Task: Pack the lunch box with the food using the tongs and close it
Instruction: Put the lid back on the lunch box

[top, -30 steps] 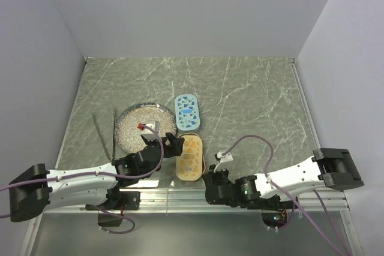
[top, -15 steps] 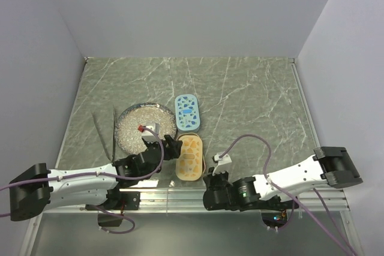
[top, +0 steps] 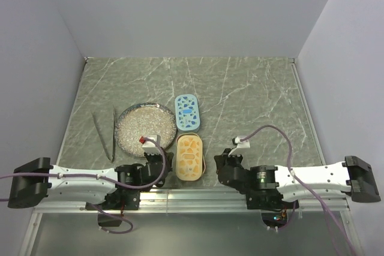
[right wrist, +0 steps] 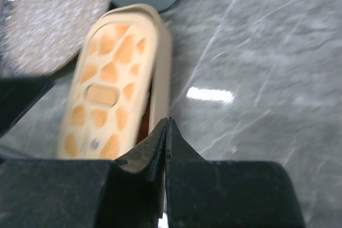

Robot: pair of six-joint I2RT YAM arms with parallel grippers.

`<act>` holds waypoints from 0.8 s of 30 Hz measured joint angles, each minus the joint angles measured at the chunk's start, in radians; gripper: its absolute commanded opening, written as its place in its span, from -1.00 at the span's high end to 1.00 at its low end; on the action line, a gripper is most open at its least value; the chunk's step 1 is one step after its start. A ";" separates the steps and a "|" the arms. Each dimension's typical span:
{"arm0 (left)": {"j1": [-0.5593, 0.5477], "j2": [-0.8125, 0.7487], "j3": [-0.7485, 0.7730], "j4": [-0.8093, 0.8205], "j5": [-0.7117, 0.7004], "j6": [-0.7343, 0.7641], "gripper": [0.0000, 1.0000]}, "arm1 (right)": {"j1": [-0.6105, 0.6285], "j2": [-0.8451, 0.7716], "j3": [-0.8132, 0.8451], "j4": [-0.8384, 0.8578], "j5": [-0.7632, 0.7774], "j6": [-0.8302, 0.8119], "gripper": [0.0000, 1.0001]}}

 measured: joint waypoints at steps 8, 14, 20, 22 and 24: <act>-0.113 0.142 0.093 -0.223 -0.078 -0.191 0.99 | -0.141 0.035 -0.032 0.185 -0.080 -0.161 1.00; -0.173 0.269 0.157 -0.327 -0.093 -0.298 1.00 | -0.216 0.081 -0.033 0.296 -0.139 -0.229 1.00; -0.201 0.296 0.168 -0.337 -0.091 -0.319 1.00 | -0.247 0.119 -0.033 0.367 -0.179 -0.263 1.00; -0.202 0.296 0.169 -0.335 -0.090 -0.319 1.00 | -0.254 0.134 -0.033 0.382 -0.188 -0.271 1.00; -0.203 0.294 0.169 -0.331 -0.086 -0.316 1.00 | -0.259 0.149 -0.033 0.396 -0.195 -0.278 1.00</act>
